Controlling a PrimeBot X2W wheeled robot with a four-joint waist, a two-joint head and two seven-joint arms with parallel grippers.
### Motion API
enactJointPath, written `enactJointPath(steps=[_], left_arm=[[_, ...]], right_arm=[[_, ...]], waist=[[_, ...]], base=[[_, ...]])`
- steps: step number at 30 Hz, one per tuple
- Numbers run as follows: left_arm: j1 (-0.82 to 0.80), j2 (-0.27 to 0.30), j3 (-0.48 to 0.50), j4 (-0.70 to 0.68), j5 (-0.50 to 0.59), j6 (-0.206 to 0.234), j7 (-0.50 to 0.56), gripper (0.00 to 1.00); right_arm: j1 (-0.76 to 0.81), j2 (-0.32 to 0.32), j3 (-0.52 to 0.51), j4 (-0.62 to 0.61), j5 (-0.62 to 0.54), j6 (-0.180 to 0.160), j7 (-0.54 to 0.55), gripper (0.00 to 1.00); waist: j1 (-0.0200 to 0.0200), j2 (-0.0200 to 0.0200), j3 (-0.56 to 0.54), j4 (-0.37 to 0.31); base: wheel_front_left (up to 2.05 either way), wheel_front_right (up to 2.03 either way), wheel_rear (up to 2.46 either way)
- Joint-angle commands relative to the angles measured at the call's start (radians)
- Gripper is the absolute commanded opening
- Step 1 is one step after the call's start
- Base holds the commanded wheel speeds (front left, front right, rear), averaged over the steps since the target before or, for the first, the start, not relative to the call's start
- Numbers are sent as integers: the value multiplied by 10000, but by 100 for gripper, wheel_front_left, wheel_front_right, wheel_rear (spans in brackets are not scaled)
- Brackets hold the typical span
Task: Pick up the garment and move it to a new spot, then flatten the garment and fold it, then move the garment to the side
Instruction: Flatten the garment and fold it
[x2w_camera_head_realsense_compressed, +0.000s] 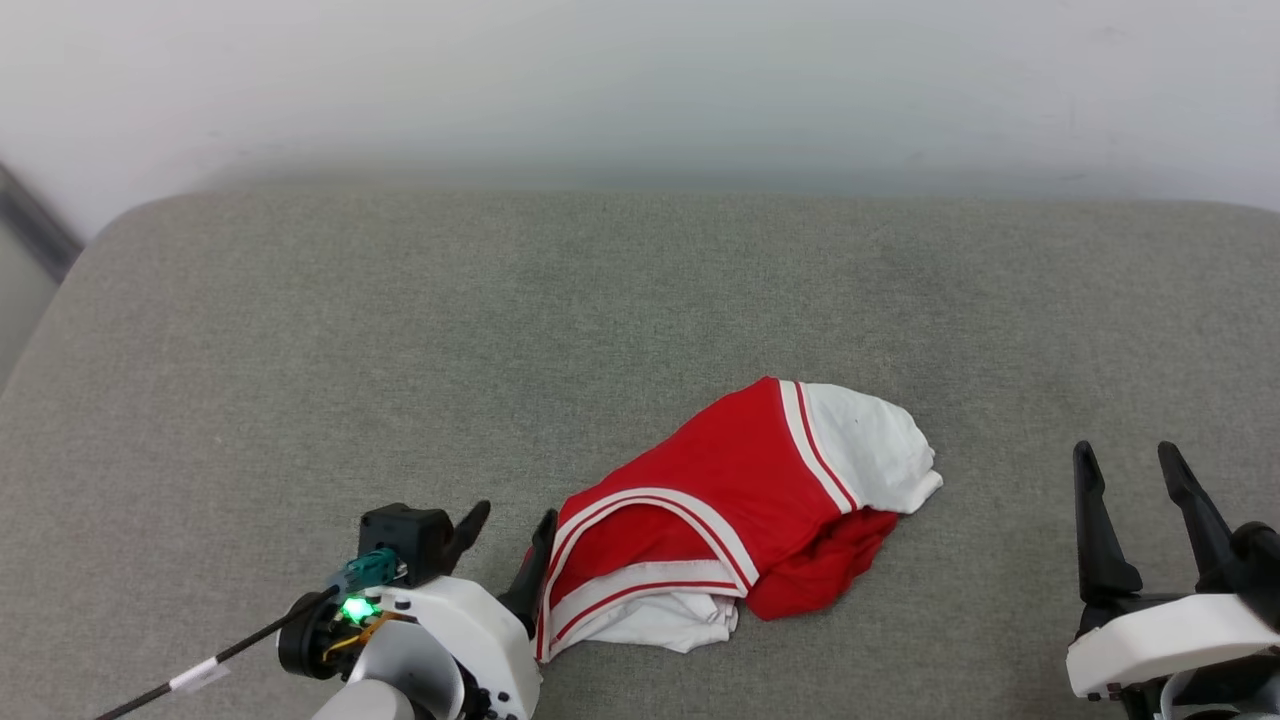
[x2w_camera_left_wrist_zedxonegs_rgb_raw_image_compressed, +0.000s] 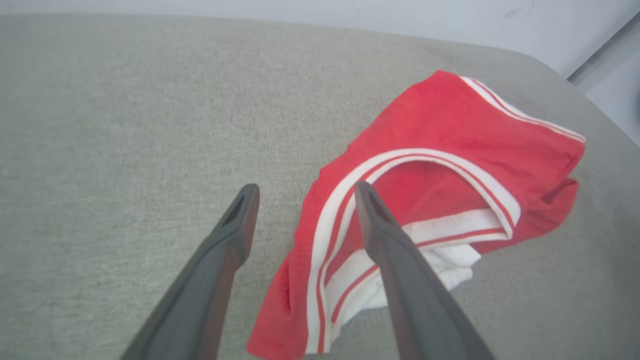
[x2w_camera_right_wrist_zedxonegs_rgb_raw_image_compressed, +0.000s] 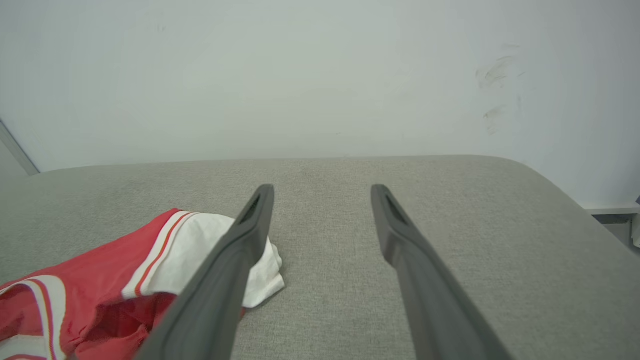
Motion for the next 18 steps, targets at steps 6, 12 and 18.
enactJointPath(steps=[6, 12, 18], left_arm=[[151, -85, 724, -423, 892, 665, -2690, 100], [255, 97, 1223, -715, 1458, 1182, -3409, 100], [218, 409, 1518, -1176, 1805, 1397, -3543, 100]], right_arm=[[279, 8, -152, 10, 196, -3, 316, 100], [363, 7, -287, 269, 253, -3, 974, 100], [-352, 10, -385, 1068, 591, -3, 2958, 100]], waist=[[0, -1, -432, 40], [0, -1, -532, 130], [0, -1, -310, 419]], base=[[0, 0, 0], [0, 0, 0], [0, 0, 0]])
